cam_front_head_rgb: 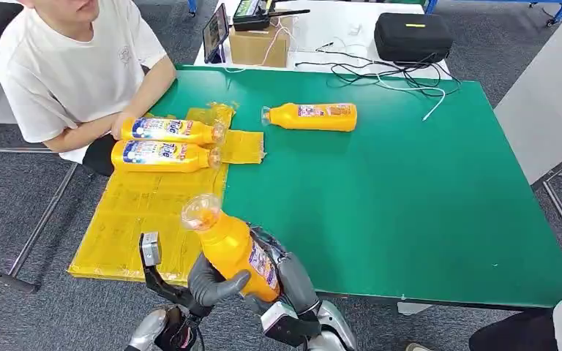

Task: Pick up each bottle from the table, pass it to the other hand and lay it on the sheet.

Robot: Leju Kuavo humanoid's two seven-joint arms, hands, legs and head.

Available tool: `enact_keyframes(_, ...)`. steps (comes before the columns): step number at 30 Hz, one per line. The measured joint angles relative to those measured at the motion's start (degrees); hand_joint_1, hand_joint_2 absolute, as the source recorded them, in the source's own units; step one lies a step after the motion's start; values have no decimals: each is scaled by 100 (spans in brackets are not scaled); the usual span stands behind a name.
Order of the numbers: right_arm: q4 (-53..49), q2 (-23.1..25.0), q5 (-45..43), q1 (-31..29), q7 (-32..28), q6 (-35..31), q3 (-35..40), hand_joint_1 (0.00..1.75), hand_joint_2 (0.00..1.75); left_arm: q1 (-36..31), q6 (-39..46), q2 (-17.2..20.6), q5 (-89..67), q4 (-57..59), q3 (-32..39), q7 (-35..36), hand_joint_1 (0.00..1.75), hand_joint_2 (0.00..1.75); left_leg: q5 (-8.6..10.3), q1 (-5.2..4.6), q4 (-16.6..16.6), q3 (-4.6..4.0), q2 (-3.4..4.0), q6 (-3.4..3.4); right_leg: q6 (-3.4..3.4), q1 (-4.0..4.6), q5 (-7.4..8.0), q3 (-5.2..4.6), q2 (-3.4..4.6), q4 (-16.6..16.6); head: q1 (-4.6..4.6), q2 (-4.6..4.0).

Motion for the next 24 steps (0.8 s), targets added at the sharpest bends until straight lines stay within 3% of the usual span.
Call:
enact_keyframes(3,-17,-26,52,55,28,-352,6,0,0,-66,1043,15,-1374,-138,-31,-190,175,175,0,0,0,-4,-14,0,0,0,0,2,-17,0,-2,0)
enact_keyframes(7,-48,-87,138,103,26,-686,6,0,0,-105,1669,53,-2498,-291,-70,-164,175,175,0,-2,0,-4,-8,1,0,-1,0,-1,-17,-1,0,0)
enact_keyframes(15,-381,-116,-72,252,77,-1379,17,0,0,-336,2531,286,-4500,-558,-273,-61,175,175,2,0,0,-6,-23,1,0,0,0,1,-23,1,4,0)
enact_keyframes(19,-752,-131,-103,238,-79,-1538,142,0,0,-459,2819,471,-4825,-522,-184,131,175,175,-1,1,0,5,7,-1,-1,1,1,-4,4,0,-2,0)
enact_keyframes(24,-1345,-199,-284,271,-94,-1917,208,0,0,-581,3282,575,-5468,-437,-57,228,175,175,6,4,0,-1,-15,1,-2,3,-2,1,-22,1,-4,0)
